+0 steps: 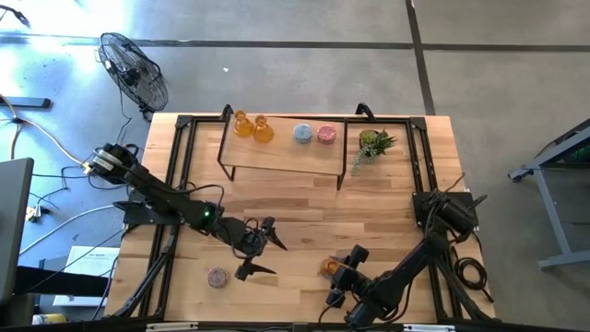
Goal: Pick & Place candle stick holders
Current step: Put the yellow candle holder on the shelf
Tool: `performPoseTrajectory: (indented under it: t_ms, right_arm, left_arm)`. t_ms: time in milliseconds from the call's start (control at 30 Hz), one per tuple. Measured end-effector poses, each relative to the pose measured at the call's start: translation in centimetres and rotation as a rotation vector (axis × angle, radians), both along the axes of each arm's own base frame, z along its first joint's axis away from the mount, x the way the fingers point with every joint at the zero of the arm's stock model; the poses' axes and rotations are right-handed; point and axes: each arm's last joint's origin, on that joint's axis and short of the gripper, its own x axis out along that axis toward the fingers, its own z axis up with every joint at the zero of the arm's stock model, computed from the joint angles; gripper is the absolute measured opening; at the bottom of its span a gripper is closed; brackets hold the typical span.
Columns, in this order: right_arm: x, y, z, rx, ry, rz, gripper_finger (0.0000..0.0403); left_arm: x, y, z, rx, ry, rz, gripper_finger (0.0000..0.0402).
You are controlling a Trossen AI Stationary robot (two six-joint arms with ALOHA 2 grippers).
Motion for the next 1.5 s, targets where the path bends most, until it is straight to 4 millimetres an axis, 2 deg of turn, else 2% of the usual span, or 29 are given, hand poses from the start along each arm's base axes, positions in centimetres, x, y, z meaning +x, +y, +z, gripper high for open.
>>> performPoseTrajectory:
  t_ms: [100,400,533,800,933,1067,1267,1500]
  right_arm:
    - [0.0,0.0,1.1,-0.001,0.005,0.027,0.0154]
    - [-0.1,-0.1,4.5,-0.022,-0.039,0.096,0.0154]
    - [0.2,0.1,7.2,-0.037,-0.108,0.162,0.0154]
    - [1.5,0.8,11.9,-0.095,-0.237,0.33,0.0154]
    - [2.3,0.6,12.5,-0.131,-0.253,0.362,0.0154]
    - [2.9,0.0,12.4,-0.118,-0.242,0.374,0.0154]
    - [3.7,-0.8,12.4,-0.108,-0.224,0.396,0.0154]
    - [4.0,-0.7,12.7,-0.128,-0.241,0.424,0.0154]
  left_arm:
    - [-0.1,0.0,-0.2,-0.006,0.024,0.008,0.0337]
    - [0.2,-0.1,-0.8,-0.005,0.045,0.012,0.0337]
    - [0.5,-0.1,-1.2,-0.012,0.051,0.045,0.0337]
    - [2.0,-0.8,-1.2,-0.059,-0.118,0.048,0.0337]
    - [2.7,-1.2,-1.2,-0.092,-0.187,0.057,0.0337]
    - [3.3,-1.5,-0.1,-0.091,-0.231,0.044,0.0337]
    - [3.8,-1.8,1.0,-0.101,-0.235,0.012,0.0337]
    - [3.9,-1.7,0.6,-0.072,-0.184,0.049,0.0337]
